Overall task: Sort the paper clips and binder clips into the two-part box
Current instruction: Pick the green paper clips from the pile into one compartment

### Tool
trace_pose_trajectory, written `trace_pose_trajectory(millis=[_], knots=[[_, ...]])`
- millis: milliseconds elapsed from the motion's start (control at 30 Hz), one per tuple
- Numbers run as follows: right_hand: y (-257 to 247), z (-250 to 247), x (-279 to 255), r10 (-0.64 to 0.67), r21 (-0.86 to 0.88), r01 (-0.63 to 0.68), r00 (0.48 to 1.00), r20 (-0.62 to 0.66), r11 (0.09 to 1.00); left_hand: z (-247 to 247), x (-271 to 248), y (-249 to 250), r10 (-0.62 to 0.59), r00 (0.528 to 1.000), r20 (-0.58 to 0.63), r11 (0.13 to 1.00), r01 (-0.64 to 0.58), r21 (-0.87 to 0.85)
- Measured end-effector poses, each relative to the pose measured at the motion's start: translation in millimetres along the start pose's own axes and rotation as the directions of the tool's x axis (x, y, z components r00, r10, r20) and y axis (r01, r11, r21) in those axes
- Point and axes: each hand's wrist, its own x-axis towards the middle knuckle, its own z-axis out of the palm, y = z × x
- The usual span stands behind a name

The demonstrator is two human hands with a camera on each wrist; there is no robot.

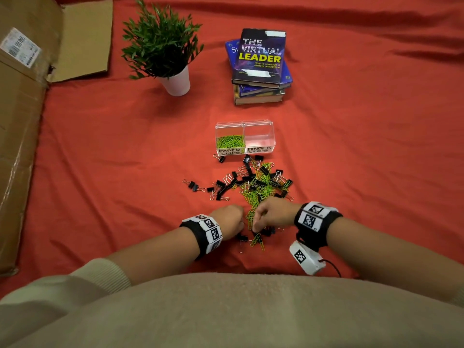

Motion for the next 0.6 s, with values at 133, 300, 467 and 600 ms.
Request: trace_pose_trajectory(millis=[133,300,467,600], knots=[[-4.2,19.8,3.2,-0.156,-0.464,0.181,0.983,0.092,0.867,-11.0,-0.5,-4.7,-0.019,0.999,-0.039,0.987,0.012,-0.162],[0.9,24.6,7.6,-0.236,-0.655,0.219,0.97,0.064,0.723,-20.5,-0.7,-9.6,-0.048,0.998,-0.033,0.96,0.037,-0.277],[7.2,9.0,13.9,-0.204,-0.471,0.118,0.969,-0.136,0.874,-21.3,-3.4,-4.7,-0.102,0.995,-0.023,0.937,0.089,-0.337],[14.1,-13.1,13.2,-0.015,0.014,0.019,0.96,-0.278,1.0,-13.9,-3.0,-1.3,-0.107,0.994,-0.014,0.944,0.097,-0.316]])
